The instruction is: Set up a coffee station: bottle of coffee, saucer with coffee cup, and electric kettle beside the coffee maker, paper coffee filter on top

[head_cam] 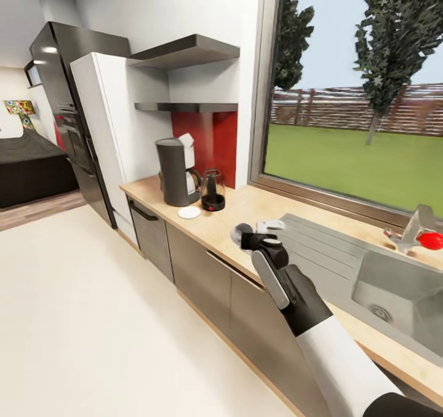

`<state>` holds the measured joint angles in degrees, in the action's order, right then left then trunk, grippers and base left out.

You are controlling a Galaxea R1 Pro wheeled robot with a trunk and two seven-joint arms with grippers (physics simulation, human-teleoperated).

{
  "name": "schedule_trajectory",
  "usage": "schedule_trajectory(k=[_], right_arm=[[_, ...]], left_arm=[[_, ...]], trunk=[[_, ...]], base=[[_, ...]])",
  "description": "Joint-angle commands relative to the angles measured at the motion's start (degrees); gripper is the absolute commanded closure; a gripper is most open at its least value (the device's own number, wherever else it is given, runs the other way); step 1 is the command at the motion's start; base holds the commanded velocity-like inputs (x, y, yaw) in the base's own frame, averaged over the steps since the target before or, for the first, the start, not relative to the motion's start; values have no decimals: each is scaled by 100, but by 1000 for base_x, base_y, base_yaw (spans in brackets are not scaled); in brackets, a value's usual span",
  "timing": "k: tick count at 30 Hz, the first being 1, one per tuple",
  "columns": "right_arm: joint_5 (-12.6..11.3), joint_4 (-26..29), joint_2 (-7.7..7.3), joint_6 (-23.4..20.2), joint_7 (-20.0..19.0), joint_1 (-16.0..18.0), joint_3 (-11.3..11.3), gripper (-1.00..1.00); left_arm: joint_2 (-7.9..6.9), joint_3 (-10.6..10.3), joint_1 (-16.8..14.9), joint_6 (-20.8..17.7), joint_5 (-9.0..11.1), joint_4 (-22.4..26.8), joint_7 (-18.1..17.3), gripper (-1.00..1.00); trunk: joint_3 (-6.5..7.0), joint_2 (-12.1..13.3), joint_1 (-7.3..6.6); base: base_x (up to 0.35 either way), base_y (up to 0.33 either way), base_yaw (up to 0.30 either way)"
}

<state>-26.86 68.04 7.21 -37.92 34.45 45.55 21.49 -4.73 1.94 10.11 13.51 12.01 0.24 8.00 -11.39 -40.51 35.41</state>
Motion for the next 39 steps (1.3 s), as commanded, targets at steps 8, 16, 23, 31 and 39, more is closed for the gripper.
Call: schedule_trajectory(k=[8,16,23,31,39], right_arm=[[-65,2,-11,102,53,7,22,100],[-65,-1,-18,282,52,-2,18,100],[-73,-1,-18,285,45,-2,17,100],[-74,4,-18,284,45,-2,14,100],[-103,6,-18,280,30,-2,-2,100]], left_arm=[[-2,17,0,10,12,2,-1,-100],[0,17,0,11,12,2,-1,-100],[6,17,0,11,12,2,-1,-100],[7,17,0,11,12,2,-1,-100],[7,17,0,7,12,2,-1,-100]], trunk=[[66,-6,4],[138,-6,4],[202,-6,4],[275,-6,4],[325,-6,4]], base=[[234,268,0],[234,268,0],[234,268,0],[234,268,0],[234,268,0]])
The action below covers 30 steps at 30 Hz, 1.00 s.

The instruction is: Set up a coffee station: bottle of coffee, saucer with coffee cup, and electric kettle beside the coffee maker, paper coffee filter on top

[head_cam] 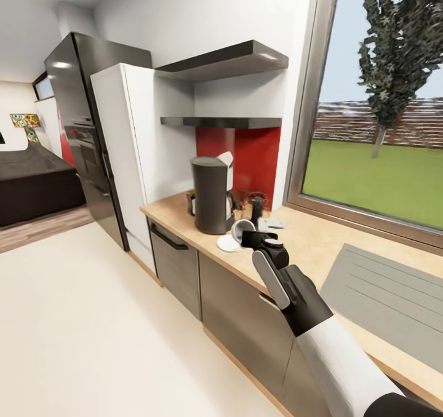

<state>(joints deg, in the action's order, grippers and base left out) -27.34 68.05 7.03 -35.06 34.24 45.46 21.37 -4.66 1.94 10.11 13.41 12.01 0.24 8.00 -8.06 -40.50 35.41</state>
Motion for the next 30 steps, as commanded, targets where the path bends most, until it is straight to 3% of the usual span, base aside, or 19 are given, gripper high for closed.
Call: schedule_trajectory(k=[1,8,12,16,20,23,26,27,28,30], right_arm=[[-60,-12,-2,-7,50,7,7,100],[-71,-160,17,-15,56,7,-109,100],[-77,-733,55,-23,63,13,-644,100],[-73,-898,68,-79,103,15,-814,100],[-71,-937,69,-435,225,16,-1046,100],[-77,-945,125,-908,560,24,-1501,100],[-102,-932,180,-934,1112,25,-1836,100],[-196,-932,231,-937,1232,25,-2002,100],[-517,-946,277,-945,1319,25,-2189,100],[-928,-956,294,-949,1356,25,-2265,100]], left_arm=[[1,16,0,18,12,2,-1,-100],[0,15,-8,19,10,8,-1,-100],[-13,7,-16,2,4,7,1,-100],[-29,-6,-18,-39,-22,3,9,-100],[-19,-14,-18,-55,-70,1,48,-100],[-24,-34,-18,-50,-91,-6,60,-100],[-12,-43,-18,-55,-93,-6,61,-100],[-13,-44,-18,-57,-93,-6,61,-100],[-16,-45,-17,-58,-94,-6,62,-100],[-11,-45,-15,-52,-94,-7,63,-100]], trunk=[[-7,-7,4],[-7,-7,4],[-7,-7,4],[-7,-7,4],[-7,-7,4],[-7,-7,4],[-7,-7,4],[-7,-7,4],[-7,-7,4],[-7,-7,4]], base=[[234,268,0],[234,267,0],[235,264,0],[239,248,0],[192,156,0],[29,21,0],[2,1,0],[0,0,0],[0,0,0],[0,0,0]])
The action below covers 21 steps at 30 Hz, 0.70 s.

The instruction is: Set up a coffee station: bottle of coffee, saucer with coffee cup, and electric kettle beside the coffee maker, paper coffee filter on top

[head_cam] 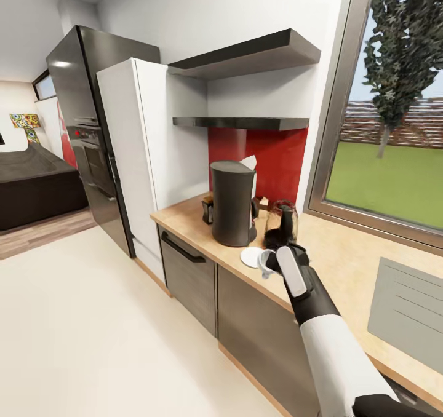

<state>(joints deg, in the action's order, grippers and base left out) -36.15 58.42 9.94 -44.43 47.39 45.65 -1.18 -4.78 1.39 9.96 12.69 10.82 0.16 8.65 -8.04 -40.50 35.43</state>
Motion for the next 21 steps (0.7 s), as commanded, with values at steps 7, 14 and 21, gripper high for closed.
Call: schedule_trajectory(k=[7,14,21], right_arm=[[-198,-230,6,-4,59,6,-27,100],[-202,-490,6,3,234,5,-32,100],[-208,-505,6,13,270,5,-27,100]], left_arm=[[-1,17,-2,21,42,2,-3,-100],[-3,19,-2,48,35,2,-3,-100],[-1,19,-3,57,34,2,-4,-100]], trunk=[[-8,-7,2],[-8,-7,2],[-8,-7,2]], base=[[1,1,0],[119,204,-3],[124,177,-226]])
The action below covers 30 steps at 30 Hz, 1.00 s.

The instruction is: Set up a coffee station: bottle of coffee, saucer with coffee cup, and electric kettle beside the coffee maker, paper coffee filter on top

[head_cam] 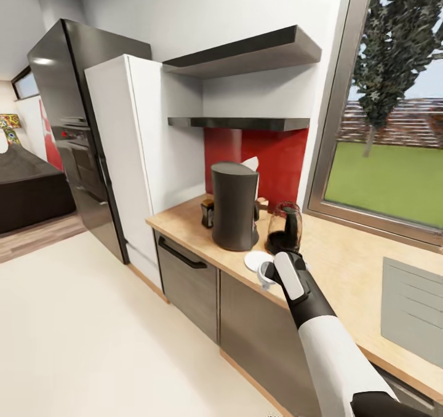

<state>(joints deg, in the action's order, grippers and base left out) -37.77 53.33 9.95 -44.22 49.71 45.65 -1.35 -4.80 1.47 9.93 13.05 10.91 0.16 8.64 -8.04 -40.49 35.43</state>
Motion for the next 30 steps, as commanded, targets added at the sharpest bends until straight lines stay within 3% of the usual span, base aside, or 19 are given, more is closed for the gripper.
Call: schedule_trajectory(k=[1,11,30], right_arm=[[-46,4,5,-8,38,6,-8,100],[-46,-6,5,-8,38,6,-9,100],[-46,-84,5,-6,38,6,-7,100]], left_arm=[[2,11,2,23,25,2,-2,-100],[-22,2,4,30,42,2,-61,-100],[-4,20,4,49,65,2,-58,-100]], trunk=[[-8,-8,2],[-8,-8,2],[-8,-8,2]], base=[[20,26,-283],[35,36,-286],[200,255,-287]])
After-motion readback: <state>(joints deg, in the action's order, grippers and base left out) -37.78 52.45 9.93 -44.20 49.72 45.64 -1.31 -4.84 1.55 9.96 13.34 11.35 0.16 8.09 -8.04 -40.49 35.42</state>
